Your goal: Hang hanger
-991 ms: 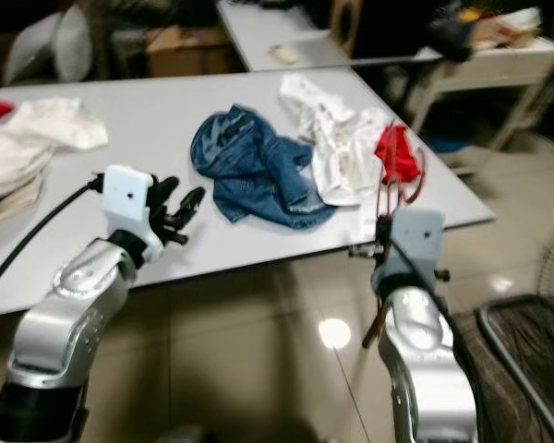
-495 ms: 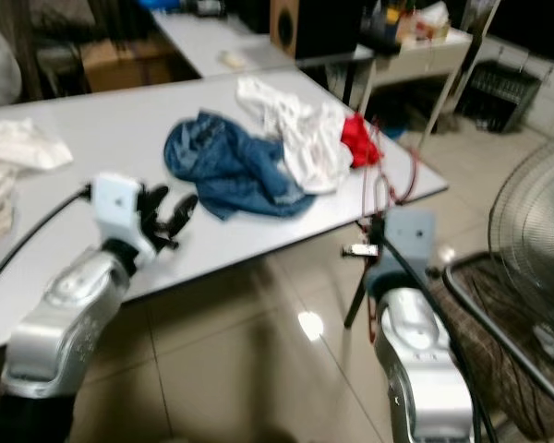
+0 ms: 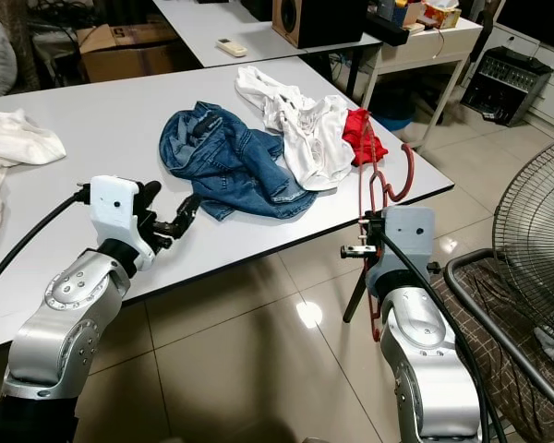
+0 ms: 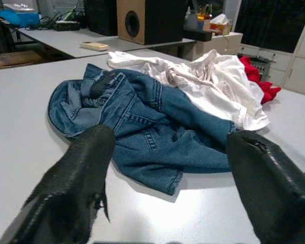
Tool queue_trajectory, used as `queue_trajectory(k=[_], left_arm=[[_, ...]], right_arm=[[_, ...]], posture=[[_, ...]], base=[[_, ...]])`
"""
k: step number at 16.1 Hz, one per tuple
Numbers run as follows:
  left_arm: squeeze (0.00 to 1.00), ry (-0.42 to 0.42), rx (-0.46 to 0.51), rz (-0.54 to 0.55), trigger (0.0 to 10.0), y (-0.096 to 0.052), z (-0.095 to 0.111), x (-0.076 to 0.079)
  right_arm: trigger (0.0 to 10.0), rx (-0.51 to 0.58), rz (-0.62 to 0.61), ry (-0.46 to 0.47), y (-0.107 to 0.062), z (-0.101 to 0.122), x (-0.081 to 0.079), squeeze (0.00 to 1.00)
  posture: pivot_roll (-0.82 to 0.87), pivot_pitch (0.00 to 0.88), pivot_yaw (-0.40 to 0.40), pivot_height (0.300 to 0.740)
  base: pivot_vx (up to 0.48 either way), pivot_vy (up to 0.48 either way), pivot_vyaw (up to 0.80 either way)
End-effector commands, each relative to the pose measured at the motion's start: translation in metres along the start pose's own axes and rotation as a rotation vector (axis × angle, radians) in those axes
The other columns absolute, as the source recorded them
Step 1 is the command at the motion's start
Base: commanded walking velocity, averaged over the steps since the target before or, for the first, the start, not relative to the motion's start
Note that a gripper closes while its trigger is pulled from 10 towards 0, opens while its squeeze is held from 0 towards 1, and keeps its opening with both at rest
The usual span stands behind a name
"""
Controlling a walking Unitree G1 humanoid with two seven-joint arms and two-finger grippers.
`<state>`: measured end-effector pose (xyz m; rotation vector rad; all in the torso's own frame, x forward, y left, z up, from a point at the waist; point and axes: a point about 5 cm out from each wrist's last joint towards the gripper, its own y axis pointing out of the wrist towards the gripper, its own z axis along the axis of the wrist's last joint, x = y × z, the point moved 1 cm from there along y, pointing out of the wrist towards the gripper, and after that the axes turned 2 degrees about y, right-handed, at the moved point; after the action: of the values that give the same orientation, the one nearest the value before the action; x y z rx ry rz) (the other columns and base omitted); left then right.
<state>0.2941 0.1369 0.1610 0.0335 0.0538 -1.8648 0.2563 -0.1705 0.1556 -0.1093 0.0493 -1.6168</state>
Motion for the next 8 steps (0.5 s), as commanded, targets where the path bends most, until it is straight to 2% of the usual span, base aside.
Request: queue_trajectory(k=[1,3,8], left_arm=[[1.00,0.010,0.014,0.016,10.0,0.0037,0.0035,-0.0013],[1.00,0.015,0.025,0.017,10.0,0.0072,0.0063,-0.0020],[1.00,0.017,0.031,0.017,10.0,0.0093,0.0079,-0.0048]], right_arm=[[10.0,0.003,0.012,-0.002,0.0013,-0.0010,-0.0018,0.00],[10.0,0.000,0.039,0.032,0.0024,-0.0001,-0.0059,0.00],[10.0,0.012,0.059,0.017,0.0028,0.0027,-0.0066,0.00]], posture=[[0.00,0.015,-0.033,0.740],[-0.01,0.019,-0.030,0.740],[-0.01,0.023,-0.021,0.740]], base=[[0.311,0.000,0.00],[0.321,0.000,0.00],[0.340,0.000,0.00]])
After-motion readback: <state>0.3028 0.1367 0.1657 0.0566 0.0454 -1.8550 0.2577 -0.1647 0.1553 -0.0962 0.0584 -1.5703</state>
